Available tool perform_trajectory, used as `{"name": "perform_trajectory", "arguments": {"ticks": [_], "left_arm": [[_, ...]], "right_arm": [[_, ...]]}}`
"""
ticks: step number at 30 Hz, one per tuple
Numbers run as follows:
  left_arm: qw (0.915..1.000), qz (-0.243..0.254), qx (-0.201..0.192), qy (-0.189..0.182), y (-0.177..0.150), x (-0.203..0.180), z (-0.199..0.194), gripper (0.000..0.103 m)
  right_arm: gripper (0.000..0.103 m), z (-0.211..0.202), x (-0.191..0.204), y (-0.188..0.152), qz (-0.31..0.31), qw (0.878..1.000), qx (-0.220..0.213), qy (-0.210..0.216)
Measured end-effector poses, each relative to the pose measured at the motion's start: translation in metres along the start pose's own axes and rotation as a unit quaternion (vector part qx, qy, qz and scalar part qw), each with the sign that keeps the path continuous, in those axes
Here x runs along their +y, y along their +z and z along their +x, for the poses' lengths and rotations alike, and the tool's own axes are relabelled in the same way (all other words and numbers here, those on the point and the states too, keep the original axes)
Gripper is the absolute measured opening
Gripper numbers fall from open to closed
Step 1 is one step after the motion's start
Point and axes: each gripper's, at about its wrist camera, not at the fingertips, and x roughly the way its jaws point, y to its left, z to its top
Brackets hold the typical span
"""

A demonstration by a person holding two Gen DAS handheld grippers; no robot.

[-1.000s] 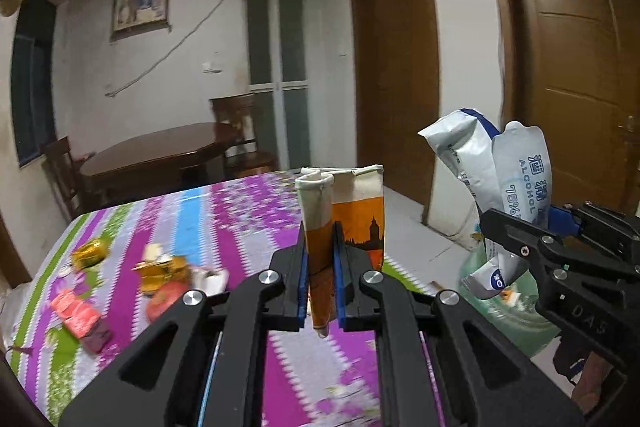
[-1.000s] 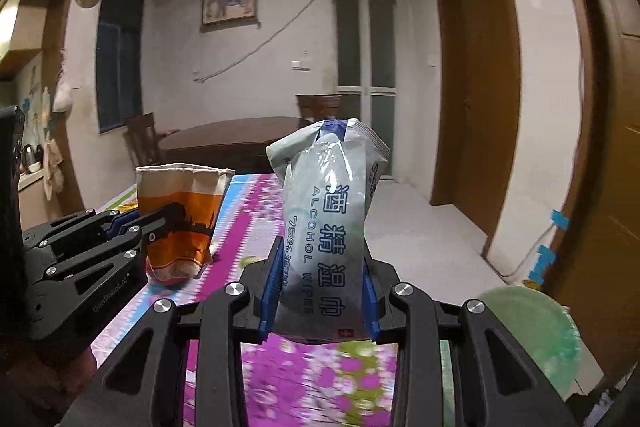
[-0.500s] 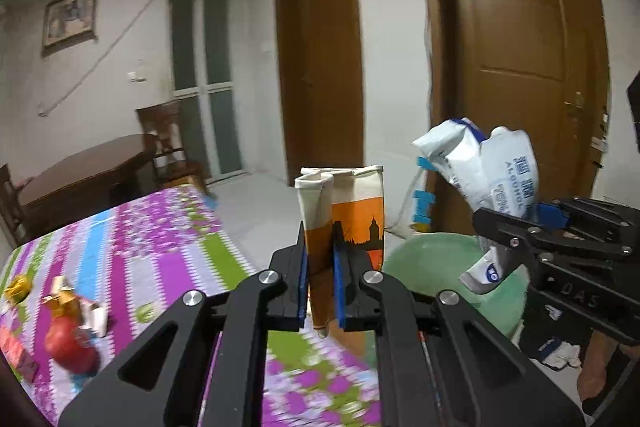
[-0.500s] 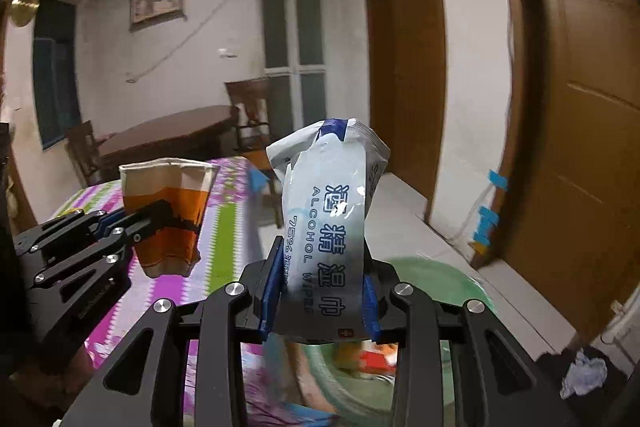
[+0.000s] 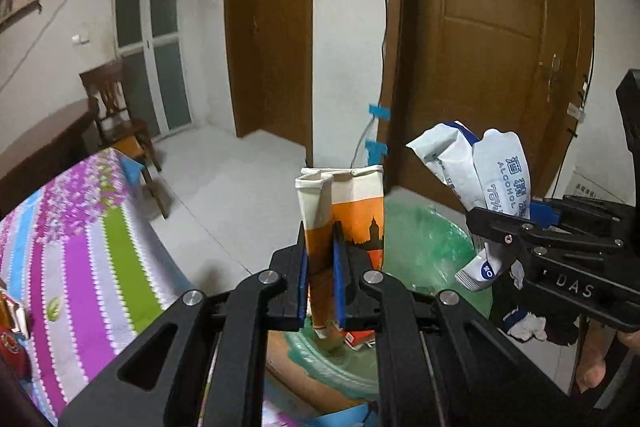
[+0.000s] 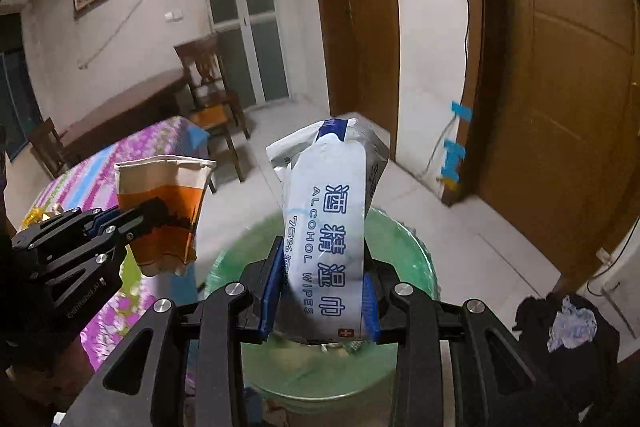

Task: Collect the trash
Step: 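Carry the paper cup and alcohol wipes pack over the green bin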

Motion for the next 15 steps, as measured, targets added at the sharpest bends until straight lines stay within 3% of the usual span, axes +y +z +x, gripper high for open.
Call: {"name": "perform_trajectory", "arguments": {"ticks": [6,15], "left_arm": [[0.9997,-0.003,0.025,-0.003,-0.001,-0.01,0.019,0.009],[0.9989,-0.002,0.046,0.001,-0.004,-0.014,0.036,0.009]], "right_arm": [[0.035,0.038,0.001,-0.004,0.006,0.999,0.032,0.001],[0.035,0.056,0.018,-0.021,0.014,0.999,0.053,-0.003]]}}
